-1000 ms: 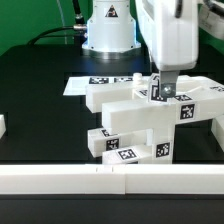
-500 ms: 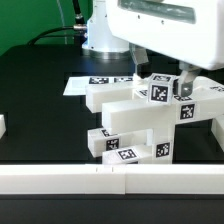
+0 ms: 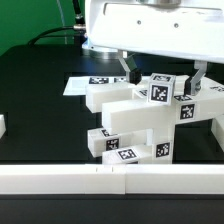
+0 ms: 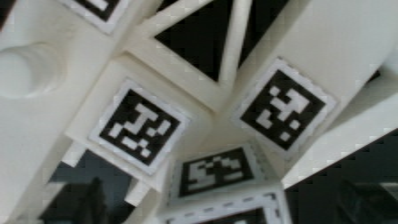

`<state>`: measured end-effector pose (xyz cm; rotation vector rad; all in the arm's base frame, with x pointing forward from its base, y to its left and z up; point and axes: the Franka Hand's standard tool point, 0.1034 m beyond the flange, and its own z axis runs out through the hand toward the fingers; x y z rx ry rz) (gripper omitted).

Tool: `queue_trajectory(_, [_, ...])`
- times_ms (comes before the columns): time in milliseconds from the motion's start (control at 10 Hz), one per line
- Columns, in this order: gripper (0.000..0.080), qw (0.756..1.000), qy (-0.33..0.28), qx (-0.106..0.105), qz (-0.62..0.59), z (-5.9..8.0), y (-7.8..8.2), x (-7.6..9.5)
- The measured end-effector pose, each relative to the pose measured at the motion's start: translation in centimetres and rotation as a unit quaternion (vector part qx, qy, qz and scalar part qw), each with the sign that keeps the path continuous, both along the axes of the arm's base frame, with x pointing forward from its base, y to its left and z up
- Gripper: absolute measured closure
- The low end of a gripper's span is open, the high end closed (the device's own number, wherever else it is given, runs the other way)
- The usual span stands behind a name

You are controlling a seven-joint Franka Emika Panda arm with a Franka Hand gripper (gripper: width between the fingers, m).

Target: Assemble chair

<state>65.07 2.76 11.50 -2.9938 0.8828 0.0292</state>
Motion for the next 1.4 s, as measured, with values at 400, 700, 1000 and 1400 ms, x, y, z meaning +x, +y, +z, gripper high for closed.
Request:
queue_trajectory(400, [0.0150,0.996,-0.002,-0.001,0.088,-0.01,-0.06,0.00])
queue_trajectory(700, [0.0411,0.997,-0.002,0.000,0.082,0.00,-0.07,0.01])
queue_trajectory(1000, [0.0514,0.999,-0.002,0.001,0.044,0.00,-0.02,0.02])
queue_trajectory(1400, [0.0512,0.994,0.002,0.000,-0.114,0.00,0.03,0.04])
